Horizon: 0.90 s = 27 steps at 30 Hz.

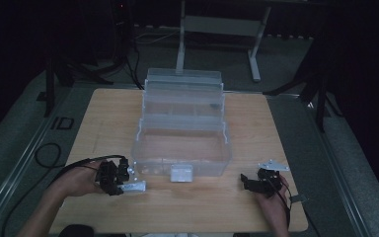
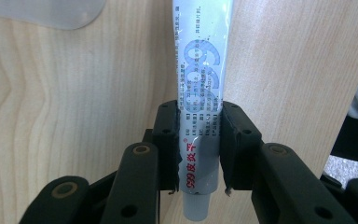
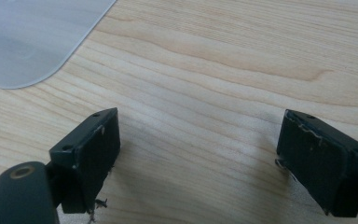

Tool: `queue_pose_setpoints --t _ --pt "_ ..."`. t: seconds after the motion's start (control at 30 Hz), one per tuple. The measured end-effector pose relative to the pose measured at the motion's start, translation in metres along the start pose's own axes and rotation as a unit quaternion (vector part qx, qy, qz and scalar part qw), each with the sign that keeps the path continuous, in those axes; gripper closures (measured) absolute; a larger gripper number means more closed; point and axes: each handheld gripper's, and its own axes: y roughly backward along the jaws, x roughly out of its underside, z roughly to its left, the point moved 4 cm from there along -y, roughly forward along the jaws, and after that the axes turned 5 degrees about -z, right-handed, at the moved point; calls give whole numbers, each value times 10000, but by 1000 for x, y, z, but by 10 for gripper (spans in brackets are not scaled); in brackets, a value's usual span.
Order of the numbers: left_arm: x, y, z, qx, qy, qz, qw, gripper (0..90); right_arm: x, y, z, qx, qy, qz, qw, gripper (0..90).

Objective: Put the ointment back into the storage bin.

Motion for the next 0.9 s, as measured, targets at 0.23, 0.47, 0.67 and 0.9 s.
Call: queue_pose_setpoints --t 0.23,0.47,0.67,0.9 --pt "3 10 1 -66 26 -47 10000 707 0 0 0 1 -3 2 10000 130" --pt "4 21 3 -148 50 -137 9998 707 0 0 0 1 -3 2 10000 130" --pt "4 27 4 -154 15 -158 9998 707 0 0 0 0 -4 1 10000 130" --pt "4 35 6 -170 8 -231 9996 706 0 0 0 1 -6 3 10000 130"
